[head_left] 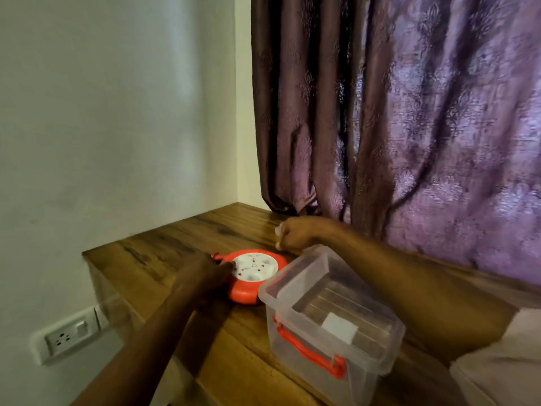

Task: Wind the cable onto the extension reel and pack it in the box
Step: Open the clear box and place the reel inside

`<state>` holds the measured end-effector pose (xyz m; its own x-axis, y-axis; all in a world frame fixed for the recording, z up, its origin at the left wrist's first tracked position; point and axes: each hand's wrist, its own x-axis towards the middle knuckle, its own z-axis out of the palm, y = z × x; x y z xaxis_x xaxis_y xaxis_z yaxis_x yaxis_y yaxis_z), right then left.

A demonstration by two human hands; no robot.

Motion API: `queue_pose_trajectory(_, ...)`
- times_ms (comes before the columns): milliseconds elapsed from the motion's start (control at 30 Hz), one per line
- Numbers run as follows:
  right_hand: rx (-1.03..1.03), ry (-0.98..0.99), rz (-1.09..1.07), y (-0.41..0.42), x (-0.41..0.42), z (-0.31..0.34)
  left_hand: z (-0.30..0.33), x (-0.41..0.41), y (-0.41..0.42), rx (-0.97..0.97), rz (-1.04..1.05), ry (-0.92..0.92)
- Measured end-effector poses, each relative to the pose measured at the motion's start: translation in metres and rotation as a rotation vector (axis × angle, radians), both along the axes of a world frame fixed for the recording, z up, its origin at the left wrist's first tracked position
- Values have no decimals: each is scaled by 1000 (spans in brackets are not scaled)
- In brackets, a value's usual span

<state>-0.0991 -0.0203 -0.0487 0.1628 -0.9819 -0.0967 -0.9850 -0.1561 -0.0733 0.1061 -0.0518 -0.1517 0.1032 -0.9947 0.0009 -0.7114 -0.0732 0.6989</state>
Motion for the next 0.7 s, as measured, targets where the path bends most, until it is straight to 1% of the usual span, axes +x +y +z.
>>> queue_pose_trajectory(67,9,127,7,-13,7,-5,0,1,-3,45,10,70)
queue_pose_trajectory(167,18,206,-30,-36,11,-18,0,-1,-5,86,-2,165)
queue_pose_trajectory(267,174,298,-43,-51,16,-32,1,-2,-6,117,-7,242)
queue_pose_trajectory(333,284,277,-34,-58,19,-36,2,-3,-7,138,-23,285)
queue_pose_trajectory(467,293,69,-89,-55,19,-27,6,-4,-3,146,-58,384)
queue_pose_trajectory(533,227,-91,-133,-53,17,-21,8,-5,0,97,-51,452)
queue_pose_trajectory(600,101,-263,-145,-49,15,-10,15,-5,3,-4,-20,470)
queue_pose_trajectory(700,-79,-418,-123,-36,6,20,37,-8,11,-204,-35,545)
